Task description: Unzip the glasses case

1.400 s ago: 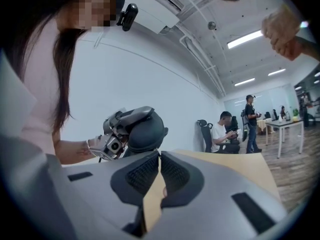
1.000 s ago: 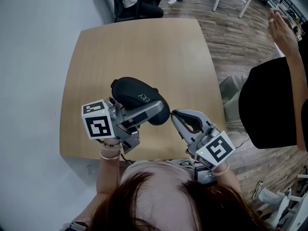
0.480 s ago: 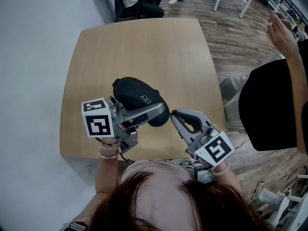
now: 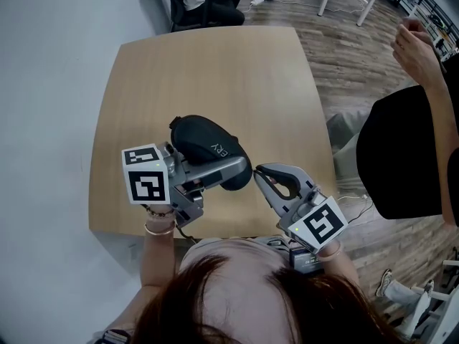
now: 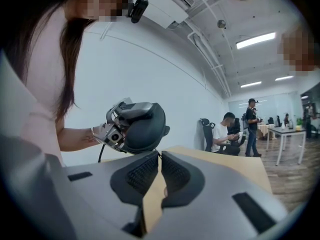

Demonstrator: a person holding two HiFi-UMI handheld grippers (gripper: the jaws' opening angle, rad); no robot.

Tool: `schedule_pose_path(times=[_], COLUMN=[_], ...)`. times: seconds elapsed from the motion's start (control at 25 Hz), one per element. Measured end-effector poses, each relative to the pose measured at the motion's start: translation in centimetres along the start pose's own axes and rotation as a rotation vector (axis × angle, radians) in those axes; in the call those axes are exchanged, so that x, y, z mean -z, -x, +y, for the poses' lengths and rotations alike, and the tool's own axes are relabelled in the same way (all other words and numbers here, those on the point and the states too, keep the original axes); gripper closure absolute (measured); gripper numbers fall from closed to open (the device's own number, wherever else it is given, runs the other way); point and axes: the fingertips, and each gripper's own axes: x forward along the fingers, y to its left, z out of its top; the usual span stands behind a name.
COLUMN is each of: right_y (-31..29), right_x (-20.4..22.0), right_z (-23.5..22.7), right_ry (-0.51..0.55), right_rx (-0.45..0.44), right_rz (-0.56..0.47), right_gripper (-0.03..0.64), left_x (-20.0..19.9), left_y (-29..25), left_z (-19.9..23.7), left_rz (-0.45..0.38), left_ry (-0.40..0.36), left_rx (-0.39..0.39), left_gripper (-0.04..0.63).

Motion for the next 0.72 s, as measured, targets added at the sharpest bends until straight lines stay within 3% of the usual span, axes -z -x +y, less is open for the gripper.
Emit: schedule_pose_path(times=[0.72], right_y=[0.1], right_x=[1.1], right_z=[0.5], right_ry=[0.11], right_rx=[-0.01], right_rz=[0.034], right_gripper=[0.591], left_x=[1.5], left_y=[-0.4], left_z=[0.2], left_rz=[0.123], left_ry=[0.005], left_rx=[0.01], left_gripper=[0.343])
